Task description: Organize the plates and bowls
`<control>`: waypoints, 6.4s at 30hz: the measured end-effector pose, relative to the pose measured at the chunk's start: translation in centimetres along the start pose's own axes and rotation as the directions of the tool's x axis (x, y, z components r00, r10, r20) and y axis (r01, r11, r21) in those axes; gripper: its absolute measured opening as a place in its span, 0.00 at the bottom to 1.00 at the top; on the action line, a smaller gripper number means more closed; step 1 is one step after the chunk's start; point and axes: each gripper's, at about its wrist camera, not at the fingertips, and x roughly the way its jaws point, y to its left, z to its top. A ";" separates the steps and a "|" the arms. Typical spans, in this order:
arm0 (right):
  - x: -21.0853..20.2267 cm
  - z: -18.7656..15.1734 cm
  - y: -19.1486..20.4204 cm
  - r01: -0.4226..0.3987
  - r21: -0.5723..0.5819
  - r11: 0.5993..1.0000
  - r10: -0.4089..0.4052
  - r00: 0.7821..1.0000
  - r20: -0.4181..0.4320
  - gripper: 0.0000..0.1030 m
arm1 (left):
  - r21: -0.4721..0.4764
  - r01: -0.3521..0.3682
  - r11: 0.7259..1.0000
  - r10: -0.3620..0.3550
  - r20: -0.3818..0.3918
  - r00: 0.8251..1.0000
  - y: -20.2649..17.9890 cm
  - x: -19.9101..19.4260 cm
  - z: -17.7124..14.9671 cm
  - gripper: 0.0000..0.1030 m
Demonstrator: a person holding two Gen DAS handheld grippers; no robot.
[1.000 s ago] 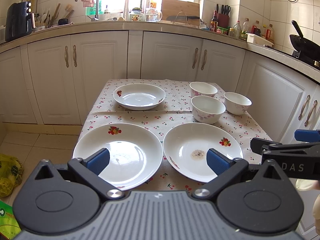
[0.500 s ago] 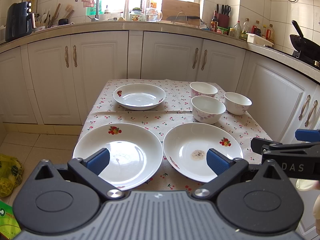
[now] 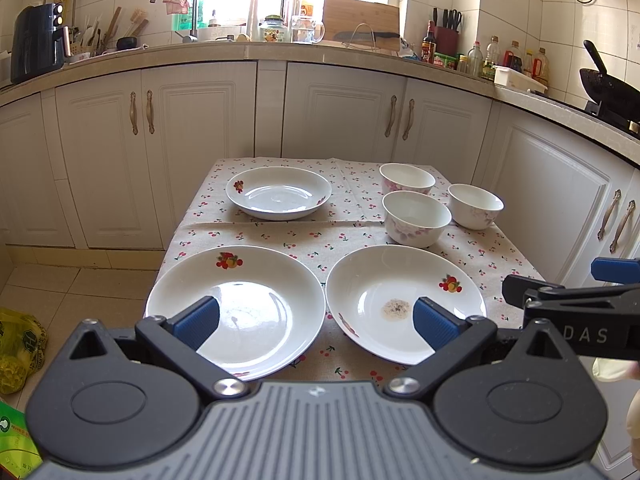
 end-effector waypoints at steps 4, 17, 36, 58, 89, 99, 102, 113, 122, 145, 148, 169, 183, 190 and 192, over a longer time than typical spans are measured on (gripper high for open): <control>0.0 0.0 0.0 0.000 -0.001 1.000 0.000 1.000 0.000 1.00 | 0.000 0.001 1.000 -0.001 0.000 1.000 0.0 0.0 0.0 0.99; 0.0 0.0 0.0 0.002 -0.003 1.000 -0.002 1.000 0.003 1.00 | 0.000 0.002 1.000 -0.002 0.001 1.000 0.0 0.0 0.0 0.99; 0.7 1.3 0.2 -0.093 -0.034 0.995 0.094 0.995 0.029 1.00 | 0.035 0.002 0.999 -0.003 0.014 1.000 1.8 0.8 0.4 0.99; 5.7 4.2 1.2 -0.373 -0.054 0.926 0.374 0.928 0.007 1.00 | 0.101 0.082 0.991 -0.076 -0.064 0.995 8.0 3.4 -3.1 0.99; 13.4 5.7 8.4 -0.452 -0.190 0.872 0.421 0.889 -0.183 1.00 | 0.152 0.147 0.977 -0.117 -0.190 0.975 11.7 9.7 -5.9 1.00; 17.1 6.3 11.2 -0.589 -0.242 0.771 0.519 0.801 -0.298 1.00 | 0.223 0.201 0.954 -0.161 -0.184 0.970 12.1 9.5 -5.8 0.99; 18.7 6.6 12.1 -0.630 -0.248 0.736 0.542 0.768 -0.341 1.00 | 0.252 0.222 0.942 -0.178 -0.188 0.966 12.3 9.6 -5.5 0.99; 23.5 6.7 15.5 -0.716 -0.248 0.653 0.559 0.676 -0.480 0.77 | 0.264 0.272 0.925 -0.222 -0.205 0.953 12.9 9.7 -4.8 0.96; 24.5 6.6 15.9 -0.766 -0.206 0.609 0.599 0.615 -0.514 0.62 | 0.283 0.286 0.916 -0.226 -0.225 0.948 12.6 9.9 -4.2 0.96; 29.2 9.6 14.5 -0.678 -0.195 0.709 0.552 0.705 -0.444 0.62 | 0.327 0.299 0.897 -0.243 -0.201 0.949 12.5 15.8 -0.5 0.95; 29.2 9.6 14.4 -0.669 -0.207 0.714 0.543 0.716 -0.439 0.62 | 0.334 0.300 0.894 -0.244 -0.199 0.949 12.3 16.0 -0.4 0.95; 26.2 10.7 13.0 -0.671 -0.235 0.703 0.570 0.730 -0.378 0.92 | 0.309 0.290 0.906 -0.238 -0.197 0.951 12.7 15.6 -0.4 0.96; 16.8 7.3 7.5 -0.594 -0.285 0.752 0.544 0.804 -0.239 1.00 | 0.239 0.235 0.942 -0.210 -0.126 0.970 11.1 9.7 -0.9 0.97; 12.7 3.7 4.3 -0.552 -0.259 0.793 0.520 0.834 -0.187 1.00 | 0.159 0.200 0.967 -0.190 -0.079 0.979 9.6 7.9 -1.6 0.97; 12.0 2.7 3.3 -0.536 -0.252 0.805 0.506 0.844 -0.179 1.00 | 0.137 0.191 0.972 -0.184 -0.067 0.981 9.2 7.4 -1.8 0.97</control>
